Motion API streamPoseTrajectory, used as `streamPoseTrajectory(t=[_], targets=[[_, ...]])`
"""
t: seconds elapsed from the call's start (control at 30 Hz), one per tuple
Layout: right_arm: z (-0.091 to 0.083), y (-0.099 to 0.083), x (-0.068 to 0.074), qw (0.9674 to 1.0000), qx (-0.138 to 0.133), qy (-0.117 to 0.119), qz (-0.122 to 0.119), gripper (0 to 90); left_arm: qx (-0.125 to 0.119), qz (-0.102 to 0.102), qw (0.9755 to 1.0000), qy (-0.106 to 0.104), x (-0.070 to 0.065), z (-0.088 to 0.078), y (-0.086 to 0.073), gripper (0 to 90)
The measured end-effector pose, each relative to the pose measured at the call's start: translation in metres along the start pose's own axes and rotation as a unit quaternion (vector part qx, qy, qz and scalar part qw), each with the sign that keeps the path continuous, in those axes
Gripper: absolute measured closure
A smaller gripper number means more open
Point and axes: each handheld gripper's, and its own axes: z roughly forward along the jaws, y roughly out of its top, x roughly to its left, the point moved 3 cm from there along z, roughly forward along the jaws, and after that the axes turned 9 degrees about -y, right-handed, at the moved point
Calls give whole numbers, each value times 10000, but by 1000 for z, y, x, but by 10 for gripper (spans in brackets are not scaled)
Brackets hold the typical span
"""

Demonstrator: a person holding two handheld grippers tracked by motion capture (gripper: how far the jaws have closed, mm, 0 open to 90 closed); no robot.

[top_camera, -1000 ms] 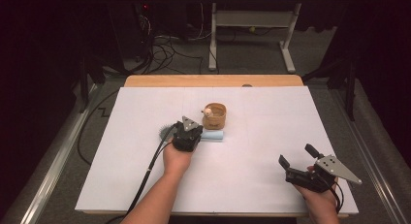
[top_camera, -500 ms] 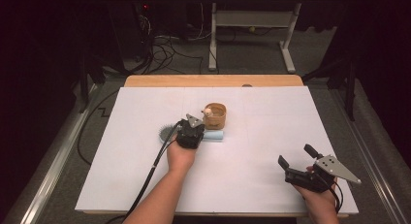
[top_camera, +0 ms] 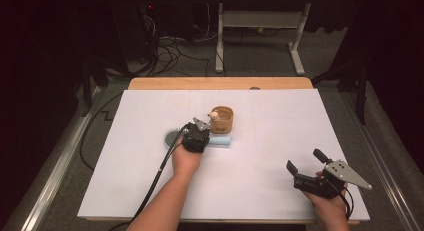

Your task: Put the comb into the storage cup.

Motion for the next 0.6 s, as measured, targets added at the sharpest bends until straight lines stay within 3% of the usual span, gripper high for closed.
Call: streamPoseTrajectory(t=[0.4,0.6], targets=[[-1,0,-1,10000,-18,-21,36,3,157,211,9996,-72,-1,-7,-8,900],[-2,0,-1,10000,-16,-33,50,3,301,468,9982,-219,-1,-23,-15,900]])
